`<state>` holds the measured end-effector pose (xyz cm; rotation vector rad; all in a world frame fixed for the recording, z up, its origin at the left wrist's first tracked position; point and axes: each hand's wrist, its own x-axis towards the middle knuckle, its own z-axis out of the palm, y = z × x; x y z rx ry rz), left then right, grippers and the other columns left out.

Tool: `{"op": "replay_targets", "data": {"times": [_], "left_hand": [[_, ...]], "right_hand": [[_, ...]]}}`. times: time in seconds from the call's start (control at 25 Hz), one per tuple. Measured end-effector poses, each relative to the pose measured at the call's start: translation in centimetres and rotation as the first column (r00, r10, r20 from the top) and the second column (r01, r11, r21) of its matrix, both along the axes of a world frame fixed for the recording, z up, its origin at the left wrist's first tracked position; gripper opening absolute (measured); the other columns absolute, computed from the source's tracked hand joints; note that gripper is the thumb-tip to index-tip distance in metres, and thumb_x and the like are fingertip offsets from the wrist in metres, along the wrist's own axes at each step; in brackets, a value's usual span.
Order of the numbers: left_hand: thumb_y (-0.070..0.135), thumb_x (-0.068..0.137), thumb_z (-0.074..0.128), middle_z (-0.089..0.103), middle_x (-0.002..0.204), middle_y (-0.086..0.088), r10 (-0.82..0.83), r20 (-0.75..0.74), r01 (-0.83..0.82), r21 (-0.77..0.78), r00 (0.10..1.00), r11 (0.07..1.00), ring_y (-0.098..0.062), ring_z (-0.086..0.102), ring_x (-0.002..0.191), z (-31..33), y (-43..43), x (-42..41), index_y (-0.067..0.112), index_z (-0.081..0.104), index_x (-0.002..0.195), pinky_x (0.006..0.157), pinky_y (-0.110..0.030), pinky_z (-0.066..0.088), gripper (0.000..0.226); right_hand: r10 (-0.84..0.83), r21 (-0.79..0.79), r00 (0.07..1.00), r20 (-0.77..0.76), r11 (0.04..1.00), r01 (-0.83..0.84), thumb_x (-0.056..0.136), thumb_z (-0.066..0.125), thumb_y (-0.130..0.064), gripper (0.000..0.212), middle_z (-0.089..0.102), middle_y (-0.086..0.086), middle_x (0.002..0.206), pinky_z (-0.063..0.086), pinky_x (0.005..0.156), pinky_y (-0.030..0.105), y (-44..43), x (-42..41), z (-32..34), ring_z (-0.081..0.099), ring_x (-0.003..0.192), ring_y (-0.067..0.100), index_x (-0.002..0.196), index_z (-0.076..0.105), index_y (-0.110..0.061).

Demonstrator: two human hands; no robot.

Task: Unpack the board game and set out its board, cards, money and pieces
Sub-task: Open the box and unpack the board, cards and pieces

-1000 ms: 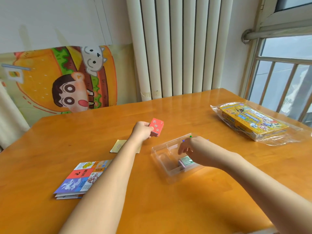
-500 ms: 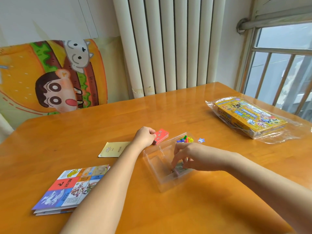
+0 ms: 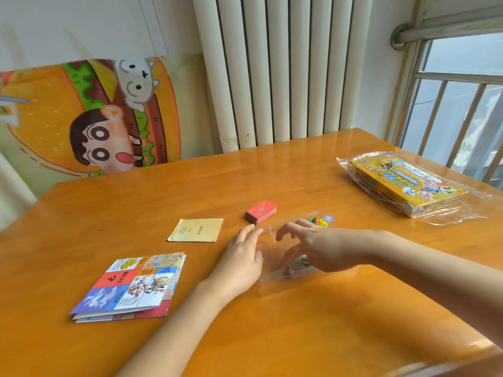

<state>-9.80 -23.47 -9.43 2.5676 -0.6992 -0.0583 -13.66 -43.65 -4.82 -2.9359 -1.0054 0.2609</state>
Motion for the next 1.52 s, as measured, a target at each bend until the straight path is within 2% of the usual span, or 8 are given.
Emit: {"op": "replay_targets", "data": {"times": [0.2, 0.52, 0.76, 0.96, 1.04, 1.2, 1.4, 1.52], "left_hand": [[0.007, 0.094, 0.036, 0.018, 0.154, 0.004, 0.010, -0.014, -0.011, -0.111, 1.000, 0.994, -0.019, 0.034, 0.134, -0.8, 0.3, 0.0, 0.017, 0.033, 0.146, 0.113, -0.028, 0.022, 0.053], [0.009, 0.095, 0.037, 0.017, 0.153, 0.006, -0.005, -0.048, -0.003, -0.165, 0.999, 0.986, -0.018, 0.034, 0.133, -1.0, 0.6, -0.3, 0.020, 0.033, 0.145, 0.113, -0.031, 0.024, 0.052], [0.007, 0.092, 0.041, 0.023, 0.151, 0.008, -0.015, -0.053, 0.003, -0.207, 0.998, 0.978, -0.019, 0.038, 0.130, -1.1, 0.8, 0.1, 0.022, 0.038, 0.142, 0.111, -0.031, 0.028, 0.052], [0.006, 0.092, 0.041, 0.025, 0.151, 0.010, -0.030, -0.059, 0.017, -0.218, 0.998, 0.976, -0.014, 0.035, 0.132, -1.2, 1.1, 0.5, 0.023, 0.040, 0.141, 0.112, -0.028, 0.025, 0.052], [0.007, 0.092, 0.041, 0.025, 0.151, 0.012, -0.037, -0.066, 0.022, -0.218, 0.997, 0.976, -0.011, 0.035, 0.131, -1.2, 1.3, 0.6, 0.025, 0.041, 0.140, 0.111, -0.024, 0.025, 0.052], [0.006, 0.091, 0.041, 0.025, 0.150, 0.014, -0.057, -0.084, 0.036, -0.235, 0.995, 0.971, -0.004, 0.033, 0.131, -1.3, 1.7, 0.8, 0.025, 0.042, 0.140, 0.105, -0.013, 0.022, 0.052], [0.006, 0.091, 0.043, 0.024, 0.150, 0.014, -0.060, -0.097, 0.035, -0.241, 0.993, 0.970, -0.003, 0.041, 0.119, -1.3, 1.8, 0.8, 0.023, 0.041, 0.140, 0.092, -0.005, 0.020, 0.052], [0.006, 0.091, 0.043, 0.024, 0.150, 0.013, -0.061, -0.097, 0.036, -0.245, 0.993, 0.969, -0.004, 0.042, 0.117, -1.3, 1.7, 0.8, 0.023, 0.041, 0.141, 0.091, -0.005, 0.022, 0.053]], "right_hand": [[0.025, -0.062, 0.998, 0.064, 0.998, -0.021, 0.083, 0.039, 0.003, 0.059, 0.019, -0.006, 0.144, 0.040, 0.101, 0.037, 0.2, -0.4, 0.3, 0.018, 0.133, 0.017, 0.120, 0.057, -0.040], [0.195, -0.336, 0.975, 0.106, 0.930, -0.149, 0.083, 0.044, 0.007, 0.064, 0.018, -0.003, 0.147, 0.033, 0.102, 0.033, 1.5, 0.2, 1.7, 0.016, 0.135, 0.023, 0.128, 0.048, -0.038], [0.144, -0.258, 0.981, 0.128, 0.960, -0.107, 0.075, 0.048, 0.005, 0.050, 0.026, -0.008, 0.133, 0.030, 0.084, 0.033, 1.4, 0.3, 1.1, 0.030, 0.117, 0.018, 0.104, 0.045, -0.035], [0.189, -0.176, 0.974, 0.121, 0.970, -0.167, 0.088, 0.045, -0.004, 0.029, 0.048, -0.013, 0.109, 0.029, 0.082, 0.029, 0.8, 0.0, 0.4, 0.034, 0.101, 0.011, 0.100, 0.052, -0.029], [0.196, -0.151, 0.977, 0.088, 0.972, -0.182, 0.089, 0.043, -0.002, 0.039, 0.053, -0.015, 0.107, 0.025, 0.083, 0.026, 0.7, 0.0, 0.2, 0.035, 0.101, 0.009, 0.110, 0.055, -0.033], [0.252, -0.161, 0.963, 0.091, 0.959, -0.235, 0.088, 0.045, -0.001, 0.051, 0.055, -0.011, 0.111, 0.037, 0.089, 0.028, 0.9, 0.4, 0.1, 0.033, 0.097, 0.011, 0.127, 0.055, -0.032], [0.284, -0.209, 0.950, 0.131, 0.944, -0.254, 0.083, 0.051, -0.001, 0.055, 0.049, -0.009, 0.113, 0.041, 0.085, 0.029, 0.7, 0.5, 0.8, 0.037, 0.101, 0.015, 0.122, 0.060, -0.038], [0.292, -0.262, 0.942, 0.164, 0.934, -0.244, 0.084, 0.051, -0.006, 0.053, 0.041, -0.008, 0.120, 0.042, 0.084, 0.033, 0.7, 0.7, 1.2, 0.037, 0.108, 0.018, 0.120, 0.059, -0.043]]}}
